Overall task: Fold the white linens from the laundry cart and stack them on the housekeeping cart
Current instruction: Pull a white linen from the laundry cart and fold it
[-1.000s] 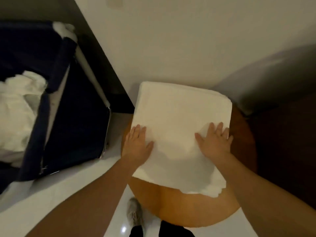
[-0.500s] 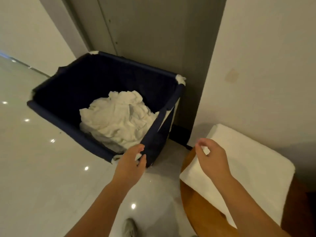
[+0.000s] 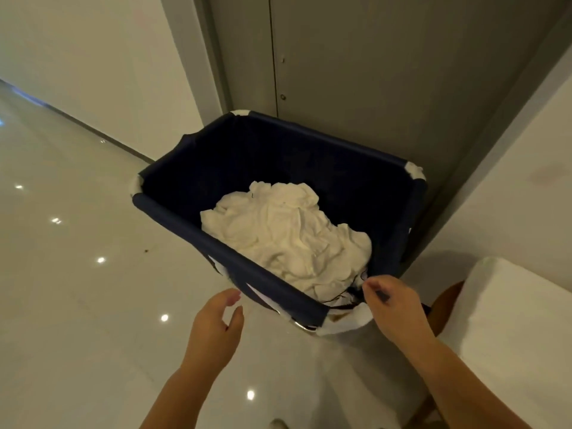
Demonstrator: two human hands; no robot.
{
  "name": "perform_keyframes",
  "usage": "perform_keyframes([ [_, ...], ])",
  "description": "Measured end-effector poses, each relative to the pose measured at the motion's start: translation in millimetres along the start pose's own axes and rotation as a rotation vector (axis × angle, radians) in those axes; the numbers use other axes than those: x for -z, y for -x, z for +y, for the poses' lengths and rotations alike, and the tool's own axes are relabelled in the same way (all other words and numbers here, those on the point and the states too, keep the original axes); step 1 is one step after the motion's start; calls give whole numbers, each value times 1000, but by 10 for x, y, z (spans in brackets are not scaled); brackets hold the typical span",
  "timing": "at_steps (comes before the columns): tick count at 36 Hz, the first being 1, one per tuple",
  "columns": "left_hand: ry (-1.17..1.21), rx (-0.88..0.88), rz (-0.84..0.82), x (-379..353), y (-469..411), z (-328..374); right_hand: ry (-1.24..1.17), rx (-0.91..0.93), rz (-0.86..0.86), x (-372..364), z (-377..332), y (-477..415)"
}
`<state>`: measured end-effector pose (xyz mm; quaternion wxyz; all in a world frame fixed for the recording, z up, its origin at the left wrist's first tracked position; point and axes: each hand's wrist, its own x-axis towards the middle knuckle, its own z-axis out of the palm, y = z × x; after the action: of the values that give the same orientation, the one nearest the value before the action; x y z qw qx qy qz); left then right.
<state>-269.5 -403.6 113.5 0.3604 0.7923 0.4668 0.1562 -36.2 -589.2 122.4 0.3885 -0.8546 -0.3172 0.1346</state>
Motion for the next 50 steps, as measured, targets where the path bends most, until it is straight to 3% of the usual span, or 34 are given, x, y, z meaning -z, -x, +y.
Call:
perform_keyframes([
  [20, 21, -91, -105, -222, -1339, 92, -20, -71, -8, -533, 255, -1113],
  [32, -27, -107, -220, -505, -2410, 177, -23, -218, -139, -820, 285, -2046],
  [43, -87, -137, -436, -750, -4018, -374, 43, -486, -285, -1931, 464, -3145],
  [50, -163, -270, -539, -1035, -5119, -859, 110, -726, -290, -2882, 853, -3970],
])
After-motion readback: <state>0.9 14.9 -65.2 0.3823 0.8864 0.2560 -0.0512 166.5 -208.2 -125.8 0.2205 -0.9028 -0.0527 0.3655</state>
